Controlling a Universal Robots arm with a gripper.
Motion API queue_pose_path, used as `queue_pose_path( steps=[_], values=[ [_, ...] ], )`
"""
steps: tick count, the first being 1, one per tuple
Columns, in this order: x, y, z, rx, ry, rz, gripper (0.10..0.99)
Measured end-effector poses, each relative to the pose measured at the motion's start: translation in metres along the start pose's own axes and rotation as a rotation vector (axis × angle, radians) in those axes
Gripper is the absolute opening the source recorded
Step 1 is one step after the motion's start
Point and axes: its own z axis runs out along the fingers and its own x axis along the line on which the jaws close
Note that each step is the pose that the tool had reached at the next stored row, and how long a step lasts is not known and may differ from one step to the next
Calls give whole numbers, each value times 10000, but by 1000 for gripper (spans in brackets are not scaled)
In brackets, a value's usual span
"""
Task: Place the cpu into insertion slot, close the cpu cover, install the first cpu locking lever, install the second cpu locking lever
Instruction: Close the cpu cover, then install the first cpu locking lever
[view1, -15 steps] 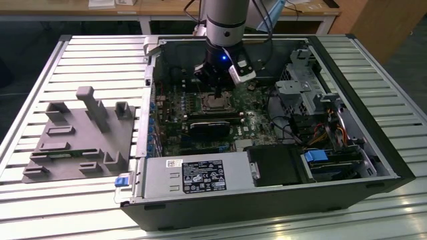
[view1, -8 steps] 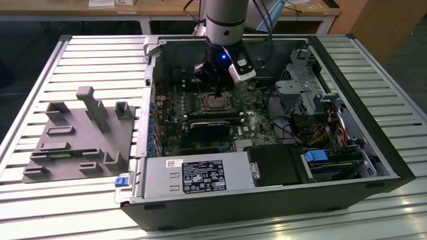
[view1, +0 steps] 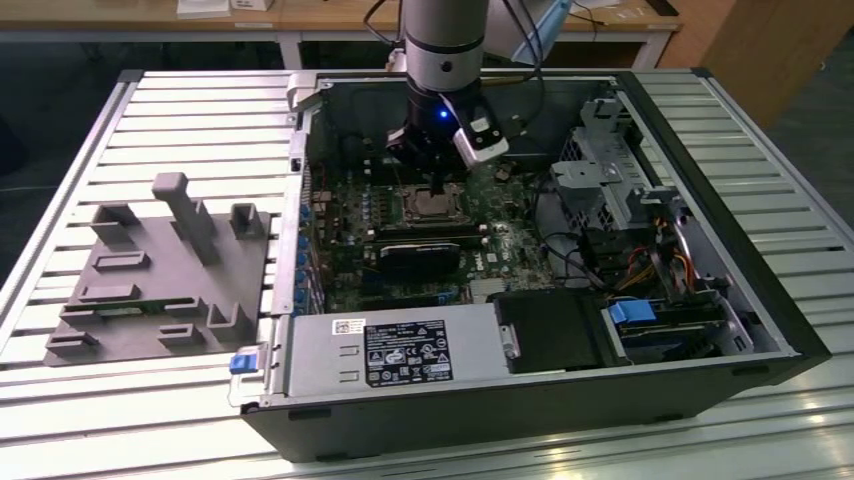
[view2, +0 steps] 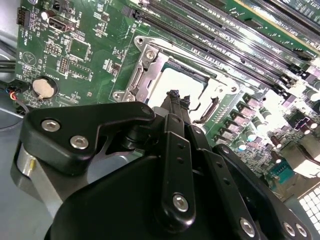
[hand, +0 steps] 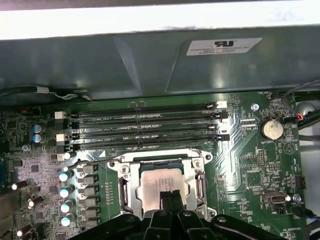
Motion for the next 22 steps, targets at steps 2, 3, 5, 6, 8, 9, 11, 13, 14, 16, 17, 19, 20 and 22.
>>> queue_pose_path(
  steps=[2, 3, 5, 6, 8, 9, 11, 13, 14, 16, 17, 19, 20, 22],
  values=[
    [3, 0, 0, 1, 0, 1, 102],
    [4, 0, 0, 1, 0, 1, 102],
    [9, -1, 0, 0, 0, 4, 102],
    [15, -2, -1, 1, -1, 3, 102],
    [28, -3, -1, 1, -1, 1, 102],
    [35, -3, -2, 0, 0, 2, 102],
    [47, -4, -2, 1, -1, 1, 102],
    [58, -5, -3, 1, 0, 1, 102],
    [63, -6, -3, 1, 0, 1, 102],
    [73, -7, -4, 1, 0, 1, 102],
    [78, -7, -4, 0, 0, 1, 102],
    [93, -9, -4, 1, 0, 1, 102],
    [101, -9, -5, 1, 0, 1, 102],
    [118, -11, -6, 1, 0, 1, 102]
  ],
)
